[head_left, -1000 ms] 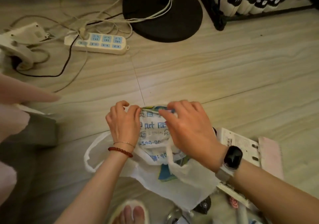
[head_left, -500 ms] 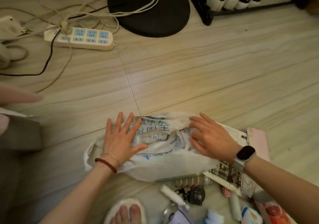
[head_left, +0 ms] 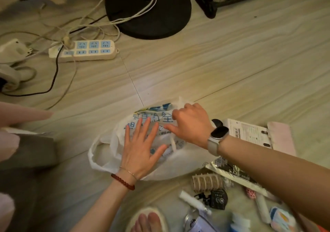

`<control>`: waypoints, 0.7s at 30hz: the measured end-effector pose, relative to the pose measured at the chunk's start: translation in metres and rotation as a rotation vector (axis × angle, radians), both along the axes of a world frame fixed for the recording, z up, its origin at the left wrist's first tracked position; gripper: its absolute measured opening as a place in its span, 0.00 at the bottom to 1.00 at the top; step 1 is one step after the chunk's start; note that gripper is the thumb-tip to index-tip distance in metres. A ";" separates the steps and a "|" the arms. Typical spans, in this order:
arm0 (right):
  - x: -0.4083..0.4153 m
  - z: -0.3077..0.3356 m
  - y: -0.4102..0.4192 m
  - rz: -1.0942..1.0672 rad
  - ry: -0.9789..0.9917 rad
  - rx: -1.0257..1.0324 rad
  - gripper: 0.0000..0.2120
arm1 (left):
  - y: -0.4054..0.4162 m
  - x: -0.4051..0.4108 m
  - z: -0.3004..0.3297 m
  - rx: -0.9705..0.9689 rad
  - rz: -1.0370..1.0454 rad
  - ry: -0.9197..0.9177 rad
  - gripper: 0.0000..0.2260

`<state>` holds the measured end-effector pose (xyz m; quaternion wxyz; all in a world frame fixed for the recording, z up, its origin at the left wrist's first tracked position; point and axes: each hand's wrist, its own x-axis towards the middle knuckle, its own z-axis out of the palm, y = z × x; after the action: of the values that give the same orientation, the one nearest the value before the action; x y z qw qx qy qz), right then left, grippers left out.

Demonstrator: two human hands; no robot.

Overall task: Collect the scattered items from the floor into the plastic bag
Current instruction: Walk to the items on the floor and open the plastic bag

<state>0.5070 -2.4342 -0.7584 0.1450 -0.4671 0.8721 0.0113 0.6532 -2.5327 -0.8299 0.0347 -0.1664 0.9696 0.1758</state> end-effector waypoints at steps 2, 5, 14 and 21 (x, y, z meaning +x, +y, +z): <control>-0.004 -0.005 0.021 0.013 -0.022 0.043 0.26 | 0.002 0.008 -0.016 -0.014 0.002 -0.024 0.33; -0.011 -0.007 0.057 0.143 -0.190 0.141 0.28 | 0.000 0.017 -0.031 -0.058 -0.041 -0.092 0.32; -0.008 -0.025 0.107 0.432 -0.116 -0.009 0.34 | -0.028 0.008 -0.041 -0.072 0.063 -0.114 0.36; -0.010 -0.030 0.062 -0.129 -0.050 0.144 0.31 | -0.040 0.000 -0.018 0.062 0.175 0.098 0.30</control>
<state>0.4969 -2.3726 -0.7881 0.2006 -0.3987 0.8933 0.0530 0.6527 -2.5724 -0.8477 -0.0229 -0.2404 0.9461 0.2160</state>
